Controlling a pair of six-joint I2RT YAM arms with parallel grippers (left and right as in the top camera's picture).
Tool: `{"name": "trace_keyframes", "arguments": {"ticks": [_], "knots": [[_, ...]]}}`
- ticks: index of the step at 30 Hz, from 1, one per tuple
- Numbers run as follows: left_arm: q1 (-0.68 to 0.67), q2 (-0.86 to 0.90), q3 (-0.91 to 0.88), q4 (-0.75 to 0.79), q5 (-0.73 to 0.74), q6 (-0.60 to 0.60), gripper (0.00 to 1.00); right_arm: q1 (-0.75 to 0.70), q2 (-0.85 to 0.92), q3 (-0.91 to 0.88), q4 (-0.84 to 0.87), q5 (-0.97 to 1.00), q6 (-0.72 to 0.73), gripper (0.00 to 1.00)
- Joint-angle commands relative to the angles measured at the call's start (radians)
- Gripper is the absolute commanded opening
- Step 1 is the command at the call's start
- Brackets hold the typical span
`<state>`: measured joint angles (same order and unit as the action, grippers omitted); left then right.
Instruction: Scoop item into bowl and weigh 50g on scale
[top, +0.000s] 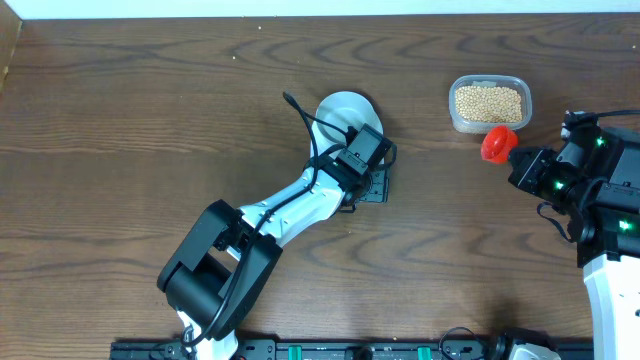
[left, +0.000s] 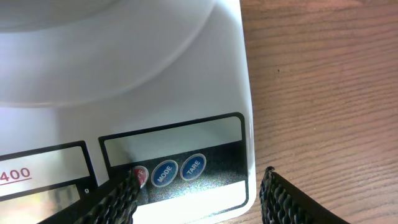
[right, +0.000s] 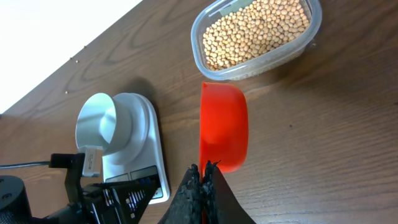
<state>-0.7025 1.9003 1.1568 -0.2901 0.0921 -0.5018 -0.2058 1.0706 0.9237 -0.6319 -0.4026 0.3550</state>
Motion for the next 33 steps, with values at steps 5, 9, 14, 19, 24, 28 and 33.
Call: {"name": "trace_keyframes", "arguments": {"ticks": [5, 9, 14, 19, 24, 28, 33], "knots": [[-0.006, 0.072, -0.040, -0.006, 0.019, -0.034, 0.65, -0.006, -0.008, 0.025, -0.002, 0.008, -0.013, 0.01], [-0.006, 0.072, -0.040, 0.007, 0.019, -0.034, 0.65, -0.006, -0.008, 0.025, -0.002, 0.008, -0.013, 0.01], [-0.006, 0.072, -0.040, 0.026, 0.019, -0.011, 0.65, -0.006, -0.008, 0.025, -0.002, 0.008, -0.012, 0.01], [-0.006, 0.072, -0.040, 0.031, 0.019, -0.004, 0.65, -0.006, -0.008, 0.025, -0.003, 0.008, -0.012, 0.01], [-0.006, 0.072, -0.040, 0.031, 0.019, -0.004, 0.65, -0.006, -0.008, 0.025, -0.011, 0.008, -0.012, 0.01], [-0.006, 0.074, -0.040, 0.030, 0.019, -0.004, 0.65, -0.006, -0.008, 0.025, -0.012, 0.008, -0.012, 0.01], [-0.006, 0.097, -0.040, 0.031, 0.019, -0.010, 0.65, -0.006, -0.008, 0.025, -0.012, 0.008, -0.012, 0.01]]}}
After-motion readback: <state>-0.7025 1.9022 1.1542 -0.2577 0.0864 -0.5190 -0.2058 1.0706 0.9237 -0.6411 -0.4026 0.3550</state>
